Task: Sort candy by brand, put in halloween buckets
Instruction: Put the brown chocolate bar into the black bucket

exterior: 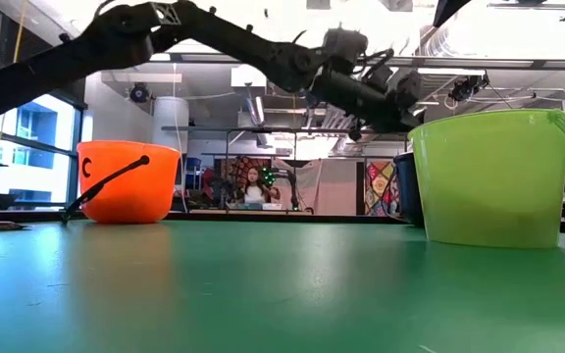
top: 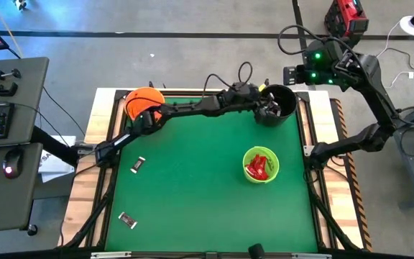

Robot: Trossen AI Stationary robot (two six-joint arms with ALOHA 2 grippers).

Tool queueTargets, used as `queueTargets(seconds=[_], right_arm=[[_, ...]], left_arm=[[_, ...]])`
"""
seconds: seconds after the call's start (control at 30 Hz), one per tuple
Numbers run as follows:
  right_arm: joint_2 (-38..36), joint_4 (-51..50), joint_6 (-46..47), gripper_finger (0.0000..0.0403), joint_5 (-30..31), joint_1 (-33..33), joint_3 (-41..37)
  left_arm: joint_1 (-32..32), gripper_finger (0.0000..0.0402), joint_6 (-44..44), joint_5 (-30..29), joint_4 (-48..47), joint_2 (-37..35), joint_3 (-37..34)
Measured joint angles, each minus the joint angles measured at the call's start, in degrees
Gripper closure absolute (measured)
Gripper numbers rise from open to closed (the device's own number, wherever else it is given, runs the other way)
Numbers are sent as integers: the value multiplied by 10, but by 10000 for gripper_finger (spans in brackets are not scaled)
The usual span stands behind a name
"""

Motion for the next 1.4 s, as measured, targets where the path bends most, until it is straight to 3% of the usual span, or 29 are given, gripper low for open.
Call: queueTargets(seconds=[0.3, 0.43, 0.63, 0.8, 0.9, 1.0, 1.07, 1.13, 1.23, 1.4], right_arm=[[0, 0, 0, 403, 0, 0, 0], [0, 0, -8, 403, 0, 0, 0], [0, -4, -22, 403, 0, 0, 0], [0, -4, -41, 403, 0, 0, 0], [0, -7, -50, 403, -2, 0, 0], [0, -10, -51, 403, -2, 0, 0], [0, -12, -57, 403, -2, 0, 0], [0, -14, -64, 403, -2, 0, 0], [0, -15, -64, 403, -2, 0, 0], [0, -15, -66, 403, 1, 0, 0]], left_arm=[[3, 240, 13, -2, 35, 4, 0], [4, 200, -1, 0, 12, -7, 20], [12, 186, 23, 70, -239, -70, 55], [12, 186, 45, 116, -552, -117, 55], [-2, 186, 32, 99, -744, -122, 54], [-33, 186, 8, -14, -884, -122, 46], [-59, 186, -5, -86, -887, -130, 16], [-88, 186, -17, -97, -865, -152, -37], [-127, 186, -34, -76, -778, -215, -153], [-165, 186, -118, -24, -647, -360, -425]])
